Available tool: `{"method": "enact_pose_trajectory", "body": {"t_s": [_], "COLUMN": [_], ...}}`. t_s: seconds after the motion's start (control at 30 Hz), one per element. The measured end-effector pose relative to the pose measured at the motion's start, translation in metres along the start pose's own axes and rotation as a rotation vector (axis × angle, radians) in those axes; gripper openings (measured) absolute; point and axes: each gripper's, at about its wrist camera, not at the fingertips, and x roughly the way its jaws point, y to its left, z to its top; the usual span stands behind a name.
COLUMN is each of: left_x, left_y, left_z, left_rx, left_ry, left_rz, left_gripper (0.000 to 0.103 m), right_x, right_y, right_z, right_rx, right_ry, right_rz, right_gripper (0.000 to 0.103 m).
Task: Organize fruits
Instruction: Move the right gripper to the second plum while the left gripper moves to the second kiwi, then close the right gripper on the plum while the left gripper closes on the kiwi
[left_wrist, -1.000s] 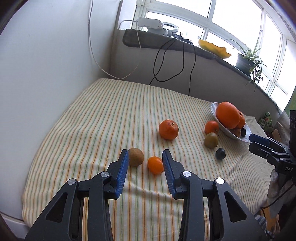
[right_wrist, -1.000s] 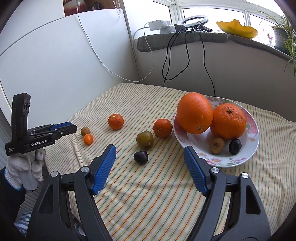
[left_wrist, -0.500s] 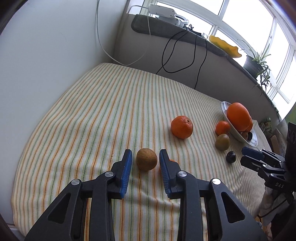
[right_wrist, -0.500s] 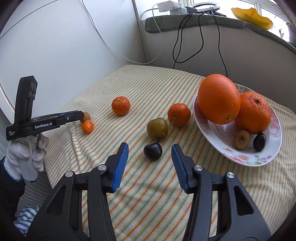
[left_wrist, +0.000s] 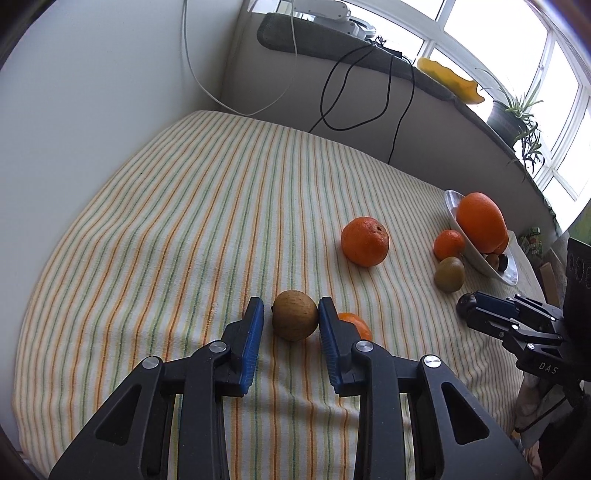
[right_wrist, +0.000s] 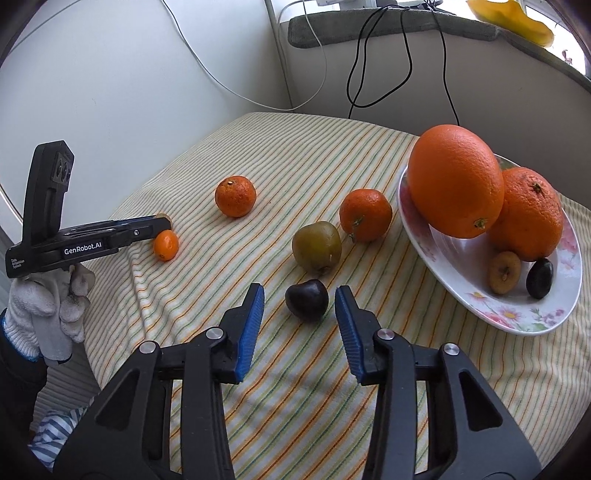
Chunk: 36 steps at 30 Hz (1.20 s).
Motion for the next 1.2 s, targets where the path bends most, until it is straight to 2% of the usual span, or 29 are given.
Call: {"method": "enact_pose_trajectory", "body": {"t_s": [0.23,0.63,0.93,1.2], "left_x": [0.0,-0.007,-0.025,-0.029], "left_y": [-0.004,-0.006,-0.019,-0.047], "left_z": [-0.002,-0.002,0.001,0.005], "left_rx": [0.019,0.008,0.023,0.064], "left_ry": [-0.007,-0.029,-0.073,-0.089], "left_rz": [0.009,0.019,0.01,-0.035], "left_gripper": [0.024,0.024,0.024,0.024], "right_x": [0.003,0.001,-0.022,-0.052], "right_y": [0.001,0.002,-0.004,-0.018], "right_z": [-0.002,-0.004,-0.01,-0.017], "right_rx": [0.008,0.019,0.052,0.078], "right_ry": [0.008,-0.005,-0.049,-0.103], "right_rz": [-0.004,-0.003,0.009,0.001], "right_gripper": [0.026,0.025,0.025,0.025]}}
